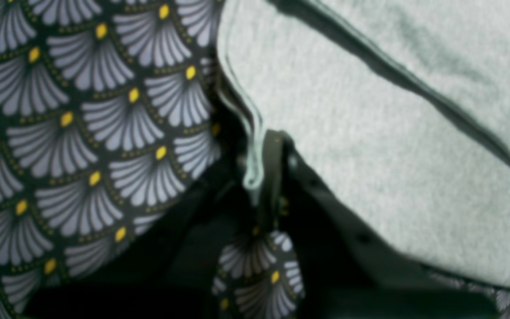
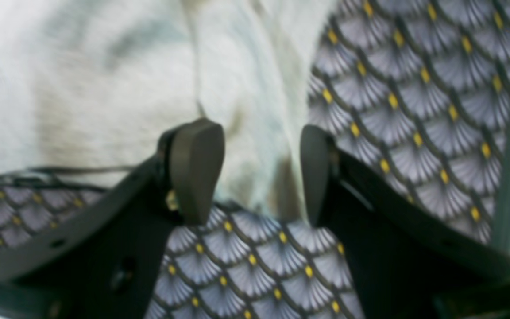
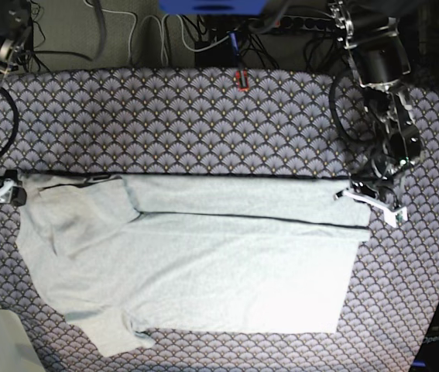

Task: Fold the T-shirt properly
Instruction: 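Regrasp the folded edge with both grippers and drag it back toward the collar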

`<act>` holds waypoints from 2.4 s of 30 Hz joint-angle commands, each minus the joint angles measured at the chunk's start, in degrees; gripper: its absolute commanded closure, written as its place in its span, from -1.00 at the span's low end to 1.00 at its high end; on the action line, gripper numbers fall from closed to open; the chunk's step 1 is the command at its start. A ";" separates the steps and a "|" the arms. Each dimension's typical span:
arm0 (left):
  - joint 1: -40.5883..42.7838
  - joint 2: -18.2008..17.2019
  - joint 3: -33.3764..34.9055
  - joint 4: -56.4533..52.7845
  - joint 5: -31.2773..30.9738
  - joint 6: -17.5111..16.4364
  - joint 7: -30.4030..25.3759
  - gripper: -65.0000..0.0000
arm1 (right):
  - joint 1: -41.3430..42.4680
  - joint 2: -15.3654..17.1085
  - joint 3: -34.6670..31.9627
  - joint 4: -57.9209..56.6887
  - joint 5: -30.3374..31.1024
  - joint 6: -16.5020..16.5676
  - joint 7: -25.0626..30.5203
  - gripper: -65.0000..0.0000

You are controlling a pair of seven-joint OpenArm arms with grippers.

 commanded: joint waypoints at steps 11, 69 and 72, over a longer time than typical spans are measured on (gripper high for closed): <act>-0.17 -0.09 -0.04 1.69 -0.12 -0.34 4.23 0.99 | 0.60 2.92 0.29 -5.42 1.48 0.17 3.68 0.00; 11.79 -6.16 -0.04 22.88 -0.12 -0.42 16.89 0.99 | -14.43 2.48 0.29 7.15 1.83 0.17 -1.77 1.00; 14.51 -6.25 -0.04 24.19 -0.12 -0.42 16.80 0.99 | -18.56 1.86 2.22 11.46 1.83 0.17 -2.56 1.00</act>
